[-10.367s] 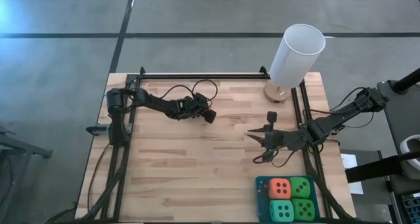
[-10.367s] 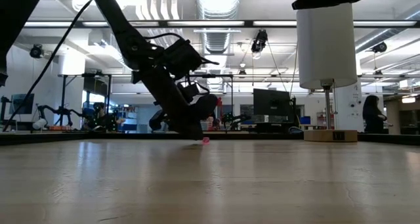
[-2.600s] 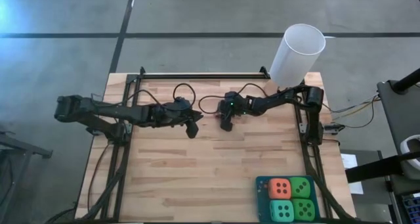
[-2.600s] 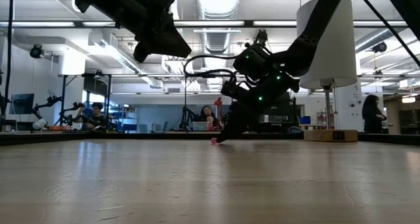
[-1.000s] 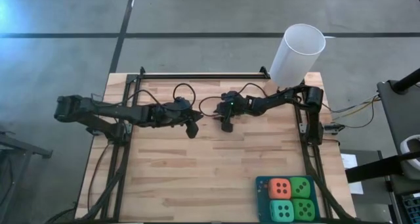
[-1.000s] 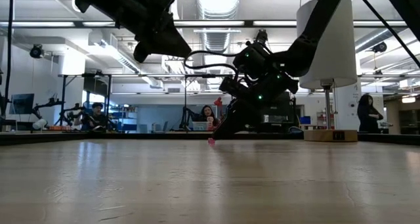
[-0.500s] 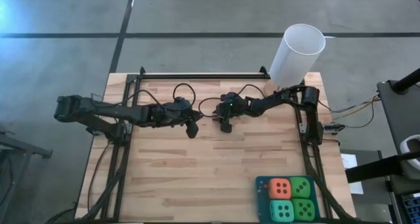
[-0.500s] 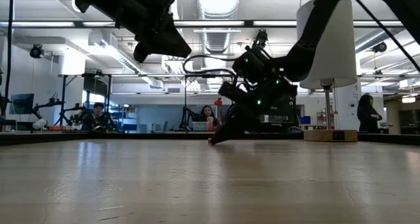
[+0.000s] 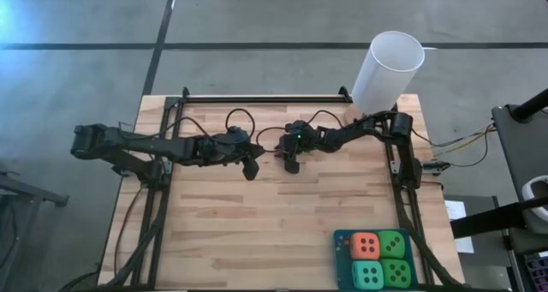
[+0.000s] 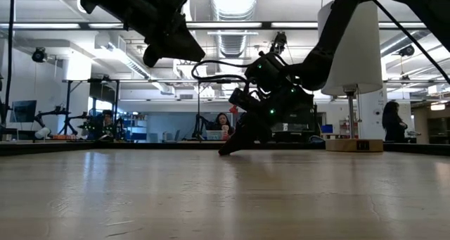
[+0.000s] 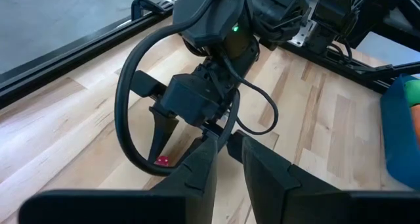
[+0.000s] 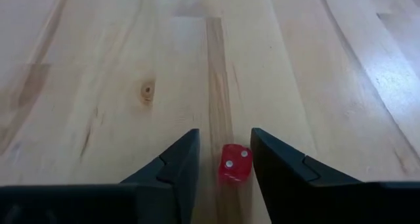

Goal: Pick & Place Dice
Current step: Put the small pink die into the blue bin

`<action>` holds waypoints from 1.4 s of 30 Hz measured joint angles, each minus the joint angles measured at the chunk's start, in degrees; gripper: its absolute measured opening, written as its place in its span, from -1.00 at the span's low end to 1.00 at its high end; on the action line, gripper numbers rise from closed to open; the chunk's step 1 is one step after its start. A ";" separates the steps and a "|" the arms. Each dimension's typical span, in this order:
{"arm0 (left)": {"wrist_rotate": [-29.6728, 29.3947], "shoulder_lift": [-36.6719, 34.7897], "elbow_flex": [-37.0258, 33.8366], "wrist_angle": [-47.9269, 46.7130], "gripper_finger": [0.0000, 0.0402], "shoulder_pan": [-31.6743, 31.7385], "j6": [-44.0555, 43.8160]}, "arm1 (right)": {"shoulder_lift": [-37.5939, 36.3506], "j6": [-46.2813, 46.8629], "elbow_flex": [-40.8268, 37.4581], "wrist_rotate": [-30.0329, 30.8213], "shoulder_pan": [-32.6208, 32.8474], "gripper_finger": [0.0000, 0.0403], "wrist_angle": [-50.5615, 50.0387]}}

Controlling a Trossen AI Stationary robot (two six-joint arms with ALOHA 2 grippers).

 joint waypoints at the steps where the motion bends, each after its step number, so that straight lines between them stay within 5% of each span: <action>1: -0.02 0.00 0.00 -0.01 -0.61 -0.02 0.00 | -0.26 -0.01 -0.07 0.00 0.00 -0.34 -0.15; 13: 0.00 0.00 0.00 0.00 -0.61 -0.01 -0.02 | -0.67 -0.39 -0.23 -0.65 0.02 -0.76 -0.65; 24: 0.00 0.00 0.00 0.00 -0.61 -0.01 -0.01 | -3.69 -0.66 -0.47 -0.02 0.03 -0.75 -4.41; 42: 0.02 0.00 -0.02 0.05 -0.61 -0.38 0.46 | -31.19 -4.86 -4.27 -0.46 12.60 -0.75 -29.39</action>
